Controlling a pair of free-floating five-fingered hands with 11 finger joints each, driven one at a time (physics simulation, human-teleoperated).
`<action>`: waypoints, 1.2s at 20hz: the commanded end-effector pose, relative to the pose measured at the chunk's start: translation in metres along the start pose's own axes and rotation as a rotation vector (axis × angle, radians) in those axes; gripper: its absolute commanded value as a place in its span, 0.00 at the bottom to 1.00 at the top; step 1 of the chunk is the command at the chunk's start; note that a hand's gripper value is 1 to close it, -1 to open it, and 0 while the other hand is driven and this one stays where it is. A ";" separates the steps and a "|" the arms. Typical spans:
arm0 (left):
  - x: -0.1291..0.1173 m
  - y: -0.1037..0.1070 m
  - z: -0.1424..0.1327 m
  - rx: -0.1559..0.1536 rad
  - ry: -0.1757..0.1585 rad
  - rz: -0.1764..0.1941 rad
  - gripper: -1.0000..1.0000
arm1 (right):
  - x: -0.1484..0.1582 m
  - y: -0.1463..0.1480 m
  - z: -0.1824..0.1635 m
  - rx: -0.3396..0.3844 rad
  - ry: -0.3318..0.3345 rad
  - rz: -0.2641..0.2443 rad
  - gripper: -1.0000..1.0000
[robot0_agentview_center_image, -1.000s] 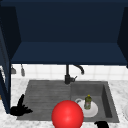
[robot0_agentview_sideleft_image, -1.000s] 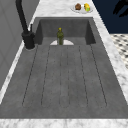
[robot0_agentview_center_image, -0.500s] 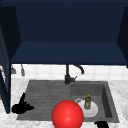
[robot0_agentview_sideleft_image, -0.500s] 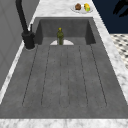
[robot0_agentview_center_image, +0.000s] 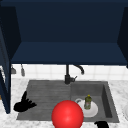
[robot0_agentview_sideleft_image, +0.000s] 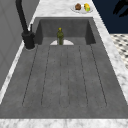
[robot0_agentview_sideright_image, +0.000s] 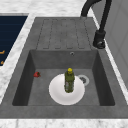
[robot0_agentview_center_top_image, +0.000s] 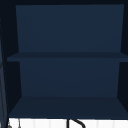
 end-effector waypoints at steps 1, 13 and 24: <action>0.000 0.000 -0.008 0.038 0.017 0.016 0.00 | 0.000 0.000 0.000 0.000 0.000 0.000 0.50; 0.002 0.002 -0.018 0.133 0.057 0.019 0.00 | 0.000 0.000 0.000 0.000 0.000 0.000 0.50; 0.006 0.003 -0.023 0.124 0.068 0.036 0.00 | 0.000 0.000 0.000 0.000 0.000 0.000 0.50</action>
